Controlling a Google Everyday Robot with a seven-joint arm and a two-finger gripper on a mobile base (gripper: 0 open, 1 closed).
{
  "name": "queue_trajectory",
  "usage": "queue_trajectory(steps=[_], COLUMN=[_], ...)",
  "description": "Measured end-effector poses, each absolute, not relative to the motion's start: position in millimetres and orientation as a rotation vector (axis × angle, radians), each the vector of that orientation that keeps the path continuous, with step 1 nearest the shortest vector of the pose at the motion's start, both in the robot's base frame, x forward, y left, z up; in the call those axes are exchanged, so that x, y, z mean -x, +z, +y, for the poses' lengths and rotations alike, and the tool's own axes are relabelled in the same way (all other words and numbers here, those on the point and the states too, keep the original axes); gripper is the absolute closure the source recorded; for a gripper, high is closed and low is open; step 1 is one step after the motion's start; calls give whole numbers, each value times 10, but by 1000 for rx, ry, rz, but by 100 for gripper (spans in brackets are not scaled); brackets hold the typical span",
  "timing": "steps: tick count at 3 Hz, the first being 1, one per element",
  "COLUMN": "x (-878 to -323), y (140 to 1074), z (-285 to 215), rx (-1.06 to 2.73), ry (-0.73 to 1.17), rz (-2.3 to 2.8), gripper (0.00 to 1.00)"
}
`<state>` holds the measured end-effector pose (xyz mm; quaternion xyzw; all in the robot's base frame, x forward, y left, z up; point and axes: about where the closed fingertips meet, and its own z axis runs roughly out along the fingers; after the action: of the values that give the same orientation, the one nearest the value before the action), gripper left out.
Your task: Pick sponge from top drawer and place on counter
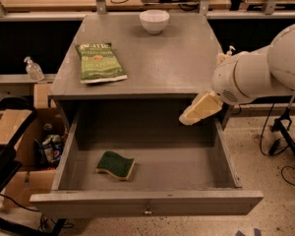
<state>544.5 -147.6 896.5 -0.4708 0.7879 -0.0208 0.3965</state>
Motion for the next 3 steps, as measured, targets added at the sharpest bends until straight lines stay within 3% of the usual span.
queue_trajectory(steps=[2,3], x=[-5313,-5181], y=[8175,7679], z=[-629,127], rx=[1324,1369], ry=[208,364], rz=[1930,1824], gripper=[0,0])
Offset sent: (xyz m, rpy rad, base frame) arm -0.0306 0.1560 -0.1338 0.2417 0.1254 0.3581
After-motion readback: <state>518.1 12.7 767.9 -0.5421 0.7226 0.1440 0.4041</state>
